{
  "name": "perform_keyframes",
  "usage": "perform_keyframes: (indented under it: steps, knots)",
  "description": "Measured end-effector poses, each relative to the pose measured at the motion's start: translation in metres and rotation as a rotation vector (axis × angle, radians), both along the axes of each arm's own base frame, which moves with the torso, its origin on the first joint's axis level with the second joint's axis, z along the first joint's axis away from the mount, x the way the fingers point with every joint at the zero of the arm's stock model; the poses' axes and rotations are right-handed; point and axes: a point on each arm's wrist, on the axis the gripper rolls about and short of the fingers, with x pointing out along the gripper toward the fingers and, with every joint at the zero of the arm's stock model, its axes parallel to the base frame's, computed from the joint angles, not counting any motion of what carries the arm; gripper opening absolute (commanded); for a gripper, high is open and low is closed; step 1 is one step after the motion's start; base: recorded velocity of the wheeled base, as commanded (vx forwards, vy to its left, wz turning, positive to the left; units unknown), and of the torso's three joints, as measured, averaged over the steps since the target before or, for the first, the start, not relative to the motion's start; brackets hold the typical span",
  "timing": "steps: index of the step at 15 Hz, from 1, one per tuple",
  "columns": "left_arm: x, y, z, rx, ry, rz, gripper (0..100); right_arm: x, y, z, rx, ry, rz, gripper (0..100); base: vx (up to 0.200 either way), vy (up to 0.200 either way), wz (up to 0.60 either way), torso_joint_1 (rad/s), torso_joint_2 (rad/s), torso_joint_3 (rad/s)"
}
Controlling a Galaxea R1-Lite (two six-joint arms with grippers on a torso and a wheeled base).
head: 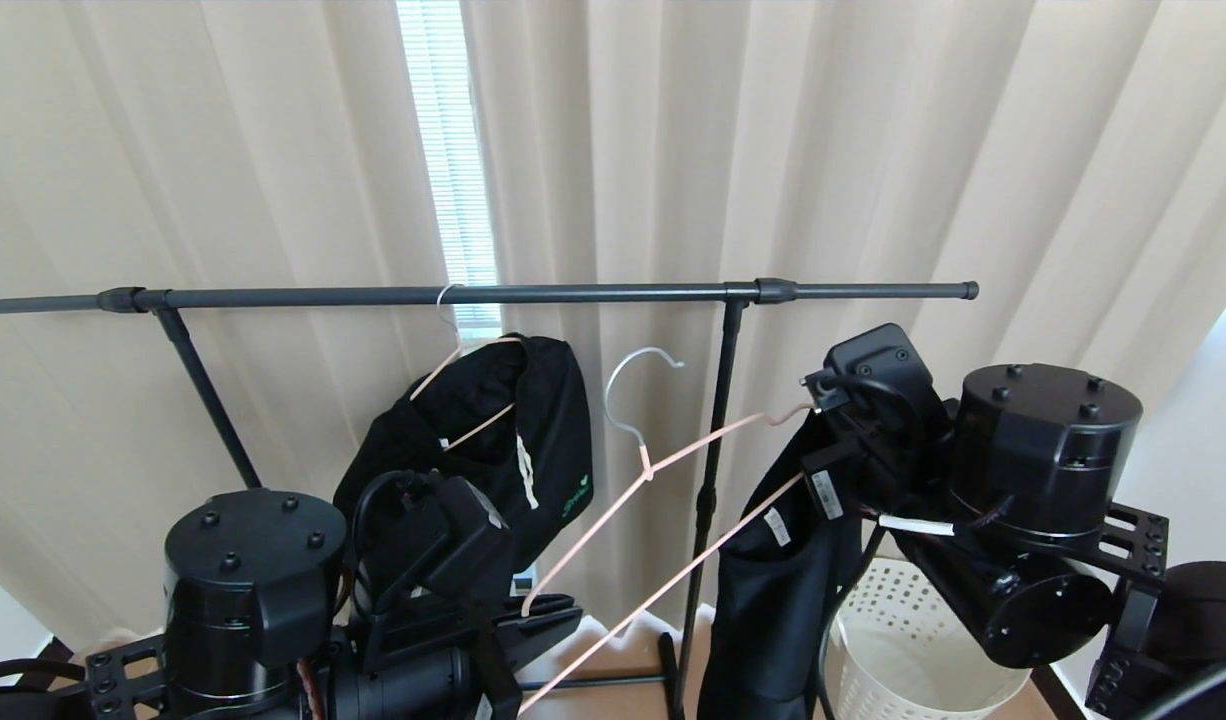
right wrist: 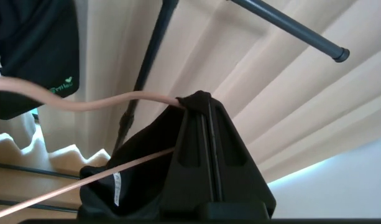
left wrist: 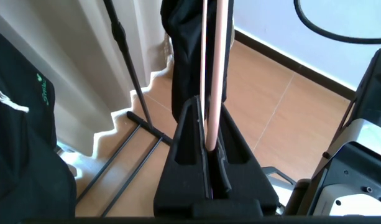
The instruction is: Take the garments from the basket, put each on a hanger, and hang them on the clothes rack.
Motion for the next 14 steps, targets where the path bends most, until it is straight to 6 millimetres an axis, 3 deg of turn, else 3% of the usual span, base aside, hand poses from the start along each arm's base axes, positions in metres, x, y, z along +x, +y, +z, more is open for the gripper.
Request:
perform_keyframes:
  steps: [7, 14]
  knots:
    - [0.002, -0.001, -0.002, 0.006, 0.006, 0.003, 0, -0.035, 0.025, 0.008, 0.032, -0.037, 0.125, 0, 0.000, 0.000, 0.00, 0.000, 0.00, 0.000]
    - [0.004, 0.001, -0.004, 0.012, 0.008, 0.019, 0, -0.056, 0.032, 0.015, 0.066, -0.049, 0.219, 0, 0.000, 0.000, 0.00, 0.000, 0.00, 0.000]
